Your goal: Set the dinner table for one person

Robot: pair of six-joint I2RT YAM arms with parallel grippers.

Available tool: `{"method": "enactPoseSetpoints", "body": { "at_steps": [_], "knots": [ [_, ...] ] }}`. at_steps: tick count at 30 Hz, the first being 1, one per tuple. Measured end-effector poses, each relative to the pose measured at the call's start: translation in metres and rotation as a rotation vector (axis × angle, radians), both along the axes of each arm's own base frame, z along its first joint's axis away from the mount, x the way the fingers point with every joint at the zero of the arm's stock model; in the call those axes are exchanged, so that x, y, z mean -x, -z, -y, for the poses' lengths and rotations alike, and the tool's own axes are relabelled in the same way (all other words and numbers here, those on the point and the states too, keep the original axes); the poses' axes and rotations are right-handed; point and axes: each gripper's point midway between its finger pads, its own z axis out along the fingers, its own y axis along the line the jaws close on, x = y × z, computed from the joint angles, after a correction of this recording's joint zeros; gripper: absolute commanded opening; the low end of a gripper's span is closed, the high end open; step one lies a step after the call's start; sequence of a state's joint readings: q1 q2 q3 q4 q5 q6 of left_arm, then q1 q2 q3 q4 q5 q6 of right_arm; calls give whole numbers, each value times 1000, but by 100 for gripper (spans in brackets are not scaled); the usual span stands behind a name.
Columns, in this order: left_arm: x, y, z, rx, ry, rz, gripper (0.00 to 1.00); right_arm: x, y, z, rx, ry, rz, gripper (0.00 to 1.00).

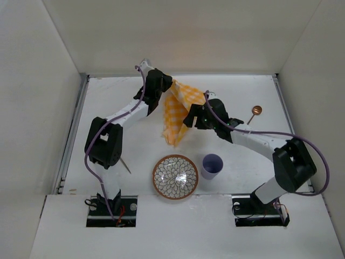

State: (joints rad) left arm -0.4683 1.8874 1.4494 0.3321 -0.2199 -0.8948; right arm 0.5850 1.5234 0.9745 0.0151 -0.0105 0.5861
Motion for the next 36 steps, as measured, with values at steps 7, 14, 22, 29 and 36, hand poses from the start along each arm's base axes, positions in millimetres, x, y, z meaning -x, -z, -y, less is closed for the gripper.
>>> {"method": "enactPoseSetpoints", "body": {
  "at_steps": [7, 14, 22, 29, 36],
  "knots": [
    [-9, -2, -16, 27, -33, 19, 1, 20, 41, -27, 169, -67, -111, 86],
    [-12, -10, -16, 65, -36, 42, 1, 35, 58, -49, 248, -73, -141, 80],
    [-11, -11, -13, 90, -23, 47, 1, 37, 103, -58, 337, 1, -190, 66],
    [-12, 3, -24, 82, -37, 22, 1, 26, 99, -53, 325, 92, -161, 56],
    [-15, 14, -43, 76, -65, 4, 1, 24, 110, -48, 335, 145, -174, 63]
  ]
}}
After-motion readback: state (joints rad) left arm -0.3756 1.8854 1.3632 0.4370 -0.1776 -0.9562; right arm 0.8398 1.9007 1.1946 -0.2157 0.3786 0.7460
